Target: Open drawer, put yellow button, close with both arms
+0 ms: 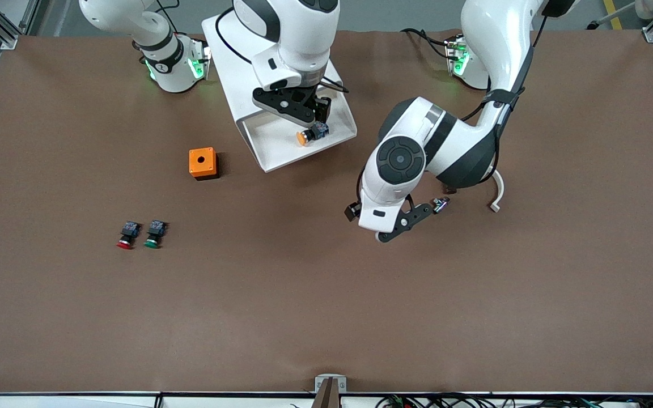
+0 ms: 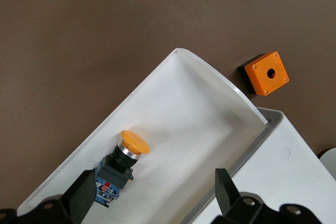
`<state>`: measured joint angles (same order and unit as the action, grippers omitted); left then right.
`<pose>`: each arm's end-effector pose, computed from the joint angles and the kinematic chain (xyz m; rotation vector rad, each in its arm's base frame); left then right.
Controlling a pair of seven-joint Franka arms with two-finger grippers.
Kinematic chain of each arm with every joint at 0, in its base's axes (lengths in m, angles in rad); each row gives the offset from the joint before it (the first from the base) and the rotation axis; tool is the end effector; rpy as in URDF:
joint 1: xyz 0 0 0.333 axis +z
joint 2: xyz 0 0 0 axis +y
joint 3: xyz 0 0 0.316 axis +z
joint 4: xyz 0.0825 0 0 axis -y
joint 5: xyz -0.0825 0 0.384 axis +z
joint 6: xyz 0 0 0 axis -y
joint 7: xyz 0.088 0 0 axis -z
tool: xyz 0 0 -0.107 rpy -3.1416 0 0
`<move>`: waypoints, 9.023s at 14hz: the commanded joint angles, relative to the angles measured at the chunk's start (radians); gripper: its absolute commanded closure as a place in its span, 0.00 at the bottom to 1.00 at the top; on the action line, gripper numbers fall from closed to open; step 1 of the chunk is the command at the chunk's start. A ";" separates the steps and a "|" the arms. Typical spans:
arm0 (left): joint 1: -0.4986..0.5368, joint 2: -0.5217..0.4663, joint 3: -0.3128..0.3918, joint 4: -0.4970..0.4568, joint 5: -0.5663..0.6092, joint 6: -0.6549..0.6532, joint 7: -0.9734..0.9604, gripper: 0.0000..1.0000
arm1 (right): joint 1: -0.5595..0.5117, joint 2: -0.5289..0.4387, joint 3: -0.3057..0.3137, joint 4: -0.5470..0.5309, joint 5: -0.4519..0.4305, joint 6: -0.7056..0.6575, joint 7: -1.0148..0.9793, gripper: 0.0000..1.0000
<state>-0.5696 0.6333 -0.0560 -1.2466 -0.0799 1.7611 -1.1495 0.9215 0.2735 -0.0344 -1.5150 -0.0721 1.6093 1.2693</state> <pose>0.5844 -0.4191 0.3850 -2.9925 -0.8485 0.2503 0.3989 0.4813 0.4920 2.8946 -0.5455 -0.0196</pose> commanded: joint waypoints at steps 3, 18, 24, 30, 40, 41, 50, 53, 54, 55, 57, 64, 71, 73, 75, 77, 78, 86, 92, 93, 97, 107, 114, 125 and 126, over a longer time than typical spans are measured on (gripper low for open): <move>0.004 -0.030 0.001 -0.031 0.002 -0.006 -0.009 0.00 | -0.041 0.151 0.017 0.121 0.011 0.124 0.065 0.00; 0.011 -0.030 0.001 -0.031 0.002 -0.006 -0.009 0.00 | -0.124 0.100 0.010 0.133 0.015 0.080 -0.127 0.00; -0.004 -0.035 -0.001 -0.031 0.003 -0.008 -0.009 0.00 | -0.407 -0.029 0.008 0.141 0.026 -0.100 -0.673 0.00; -0.058 -0.032 -0.059 -0.059 0.002 -0.008 -0.009 0.00 | -0.689 -0.094 0.007 0.145 0.026 -0.264 -1.137 0.00; -0.191 -0.021 -0.061 -0.065 -0.038 -0.008 -0.007 0.00 | -0.952 -0.089 0.008 0.159 0.012 -0.287 -1.380 0.00; -0.200 -0.020 -0.061 -0.063 -0.076 -0.008 -0.006 0.00 | -0.970 -0.086 0.008 0.159 0.024 -0.287 -1.381 0.00; -0.234 -0.020 -0.061 -0.065 -0.253 -0.006 -0.004 0.00 | -0.968 -0.086 0.010 0.180 0.002 -0.308 -1.367 0.00; -0.246 -0.012 -0.061 -0.065 -0.329 -0.006 -0.004 0.00 | -0.969 -0.088 0.008 0.219 0.009 -0.316 -1.367 0.00; -0.254 -0.011 -0.061 -0.066 -0.346 -0.006 -0.004 0.00 | -0.974 -0.088 0.008 0.225 0.009 -0.331 -1.369 0.00; -0.257 -0.006 -0.061 -0.066 -0.350 -0.006 -0.006 0.00 | -0.972 -0.091 0.010 0.237 0.006 -0.341 -1.369 0.00; -0.259 -0.004 -0.061 -0.071 -0.357 -0.006 -0.006 0.00 | -0.974 -0.099 0.005 0.236 0.008 -0.357 -1.366 0.00; -0.271 -0.004 -0.064 -0.114 -0.411 -0.005 -0.006 0.00 | -1.027 -0.264 0.007 0.095 0.060 -0.347 -1.364 0.00; -0.260 -0.009 -0.064 -0.112 -0.409 -0.005 -0.006 0.00 | -1.000 -0.476 0.005 -0.189 0.064 -0.172 -1.364 0.00; -0.253 -0.017 -0.061 -0.112 -0.408 -0.005 -0.006 0.00 | -0.989 -0.479 0.002 -0.188 0.067 -0.173 -1.357 0.00; -0.231 -0.020 -0.054 -0.111 -0.403 -0.006 -0.006 0.00 | -0.949 -0.481 -0.045 -0.188 0.069 -0.177 -1.352 0.00; -0.201 -0.033 -0.054 -0.109 -0.402 -0.005 -0.006 0.00 | -0.941 -0.487 -0.053 -0.189 0.069 -0.183 -1.354 0.00; -0.181 -0.038 -0.054 -0.111 -0.397 -0.006 -0.006 0.00 | -0.941 -0.487 -0.053 -0.188 0.069 -0.181 -1.355 0.00; -0.030 -0.083 -0.053 -0.114 -0.389 -0.006 -0.006 0.00 | -0.960 -0.488 -0.056 -0.186 0.069 -0.186 -1.364 0.00; 0.042 -0.103 -0.050 -0.108 -0.232 -0.031 -0.004 0.00 | -0.951 -0.493 -0.047 -0.186 0.084 -0.181 -1.352 0.00; 0.043 -0.104 -0.045 -0.108 -0.228 -0.031 -0.003 0.00 | -0.951 -0.493 -0.047 -0.185 0.092 -0.180 -1.352 0.00; 0.099 -0.104 -0.045 -0.102 -0.227 -0.031 -0.002 0.00 | -0.925 -0.493 -0.047 -0.183 0.092 -0.163 -1.352 0.00; 0.284 -0.233 -0.047 -0.093 -0.072 -0.199 0.458 0.00 | -0.928 -0.493 -0.050 -0.180 0.058 -0.154 -1.354 0.00; 0.404 -0.395 -0.044 -0.157 -0.026 -0.368 0.710 0.00 | -0.926 -0.493 -0.048 -0.179 0.060 -0.137 -1.354 0.00; 0.471 -0.789 0.096 -0.633 0.054 -0.177 1.097 0.00 | -0.926 -0.493 -0.048 -0.180 0.072 -0.129 -1.352 0.00; 0.473 -0.814 0.096 -0.669 0.055 -0.136 1.105 0.00 | -0.926 -0.493 -0.048 -0.180 0.072 -0.127 -1.352 0.00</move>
<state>-0.1074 -0.0849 0.0506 -1.7882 -0.0510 1.5334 -0.0667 -0.0063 -0.1964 -0.0833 -1.6763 -0.0028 1.4747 -0.0944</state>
